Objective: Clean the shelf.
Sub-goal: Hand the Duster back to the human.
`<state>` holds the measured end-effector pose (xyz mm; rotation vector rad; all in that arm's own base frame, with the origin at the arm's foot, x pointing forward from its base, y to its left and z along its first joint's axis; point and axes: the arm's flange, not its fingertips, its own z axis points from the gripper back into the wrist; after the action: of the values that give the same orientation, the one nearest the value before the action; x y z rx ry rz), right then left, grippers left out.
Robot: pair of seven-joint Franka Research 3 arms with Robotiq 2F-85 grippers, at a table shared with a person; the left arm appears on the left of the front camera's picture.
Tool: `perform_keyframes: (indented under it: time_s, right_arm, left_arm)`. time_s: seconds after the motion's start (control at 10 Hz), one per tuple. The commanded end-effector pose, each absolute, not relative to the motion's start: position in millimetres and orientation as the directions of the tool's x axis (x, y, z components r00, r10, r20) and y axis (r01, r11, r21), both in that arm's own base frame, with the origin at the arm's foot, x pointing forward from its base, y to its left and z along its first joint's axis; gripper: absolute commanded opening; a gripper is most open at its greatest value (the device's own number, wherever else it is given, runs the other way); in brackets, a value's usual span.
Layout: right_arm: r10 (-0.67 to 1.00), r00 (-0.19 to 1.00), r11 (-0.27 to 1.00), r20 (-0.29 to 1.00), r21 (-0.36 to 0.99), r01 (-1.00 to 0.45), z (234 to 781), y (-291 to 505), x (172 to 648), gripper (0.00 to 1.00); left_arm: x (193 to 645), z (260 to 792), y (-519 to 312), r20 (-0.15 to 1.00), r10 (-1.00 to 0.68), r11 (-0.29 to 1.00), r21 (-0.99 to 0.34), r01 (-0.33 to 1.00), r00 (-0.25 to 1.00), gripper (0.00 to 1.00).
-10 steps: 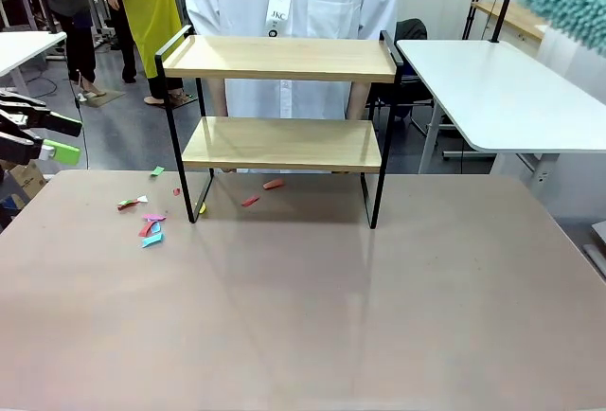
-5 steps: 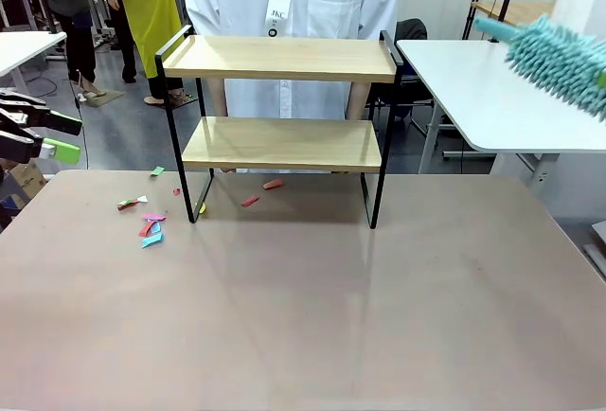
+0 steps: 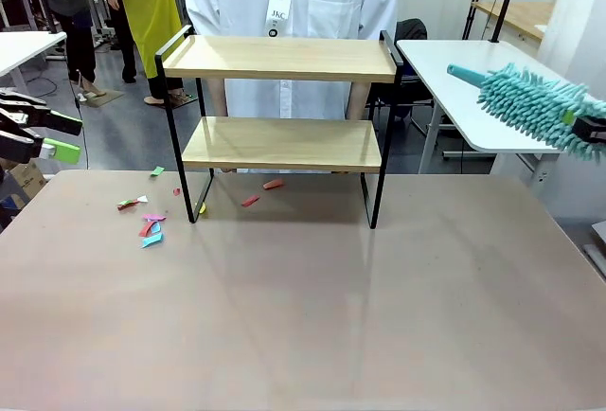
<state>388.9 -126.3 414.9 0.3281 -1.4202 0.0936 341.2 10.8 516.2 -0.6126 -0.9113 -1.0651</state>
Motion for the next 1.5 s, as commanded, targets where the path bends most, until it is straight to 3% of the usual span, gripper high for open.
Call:
perform_keyframes:
  time_s: [0.0, 1.4]
  right_arm:
    - [-0.133, 0.161, 0.950, 0.978, 0.172, -0.260, 418.7, -126.0, 387.7, 0.17]
    - [-0.133, 0.161, 0.950, 0.978, 0.172, -0.260, 418.7, -126.0, 387.7, 0.17]
  left_arm:
    - [343.8, 515.1, 10.4, 0.878, -0.450, 0.369, 0.015, 0.929, 0.165, 1.00]
    - [343.8, 515.1, 10.4, 0.878, -0.450, 0.369, 0.015, 0.929, 0.165, 1.00]
